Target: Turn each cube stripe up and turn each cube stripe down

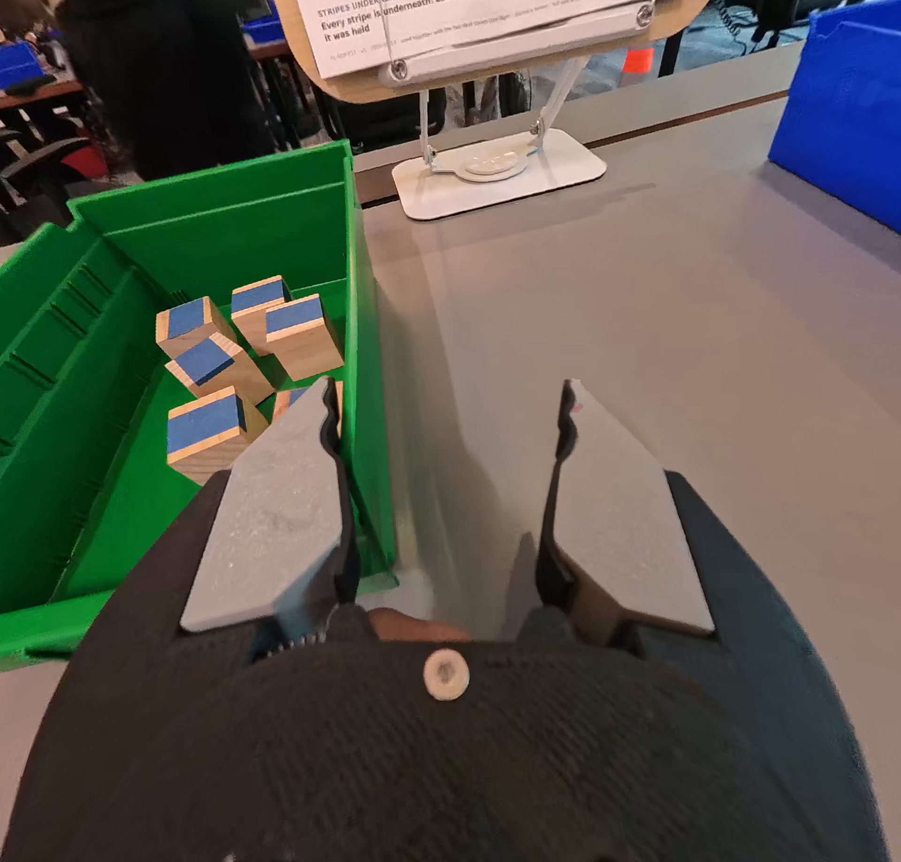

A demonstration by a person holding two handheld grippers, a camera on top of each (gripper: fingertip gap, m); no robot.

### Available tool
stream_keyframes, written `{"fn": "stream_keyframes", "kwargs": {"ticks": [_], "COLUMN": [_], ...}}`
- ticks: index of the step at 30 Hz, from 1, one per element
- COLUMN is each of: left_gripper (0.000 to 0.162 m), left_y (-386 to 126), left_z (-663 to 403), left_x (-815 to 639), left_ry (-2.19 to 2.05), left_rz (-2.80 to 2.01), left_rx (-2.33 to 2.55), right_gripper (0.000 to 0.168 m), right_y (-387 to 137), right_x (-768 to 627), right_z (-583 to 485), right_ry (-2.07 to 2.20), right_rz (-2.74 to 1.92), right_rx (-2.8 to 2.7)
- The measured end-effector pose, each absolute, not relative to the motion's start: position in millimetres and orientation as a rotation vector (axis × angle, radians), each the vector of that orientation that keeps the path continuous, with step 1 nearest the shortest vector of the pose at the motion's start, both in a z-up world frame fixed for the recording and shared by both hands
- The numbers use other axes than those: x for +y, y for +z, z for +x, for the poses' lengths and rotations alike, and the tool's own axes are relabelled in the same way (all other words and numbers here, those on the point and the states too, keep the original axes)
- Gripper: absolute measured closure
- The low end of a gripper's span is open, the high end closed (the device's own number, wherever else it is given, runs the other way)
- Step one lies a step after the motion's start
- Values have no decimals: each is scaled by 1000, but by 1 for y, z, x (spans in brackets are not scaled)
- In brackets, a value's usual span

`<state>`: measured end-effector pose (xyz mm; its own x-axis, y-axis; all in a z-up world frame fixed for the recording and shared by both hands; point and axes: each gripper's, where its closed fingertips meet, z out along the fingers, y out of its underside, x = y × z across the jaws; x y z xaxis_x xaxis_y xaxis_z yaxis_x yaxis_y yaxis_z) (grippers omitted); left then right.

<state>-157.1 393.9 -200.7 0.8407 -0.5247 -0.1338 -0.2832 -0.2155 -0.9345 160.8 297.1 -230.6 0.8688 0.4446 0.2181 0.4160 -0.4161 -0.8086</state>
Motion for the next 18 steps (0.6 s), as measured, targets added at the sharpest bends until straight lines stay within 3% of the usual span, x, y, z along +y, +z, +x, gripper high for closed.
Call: {"fn": "stream_keyframes", "kwargs": {"ticks": [9,14,18], "left_gripper": [71,73,74], "left_y": [-181,-190,-194], "left_z": [-170,-171,-170], "left_x": [392,395,394], "left_ry": [-276,-256,-239], "left_rz": [-1760,-1760,-1768], "left_rx": [604,615,627], "right_gripper": [118,105,105], "right_y": [-141,-171,-198], "right_x": [290,331,369], "right_z": [90,34,18], "right_ry": [-24,85,112], "right_rz": [-1771,-1810,-1809], "right_rx": [-493,-534,-524]}}
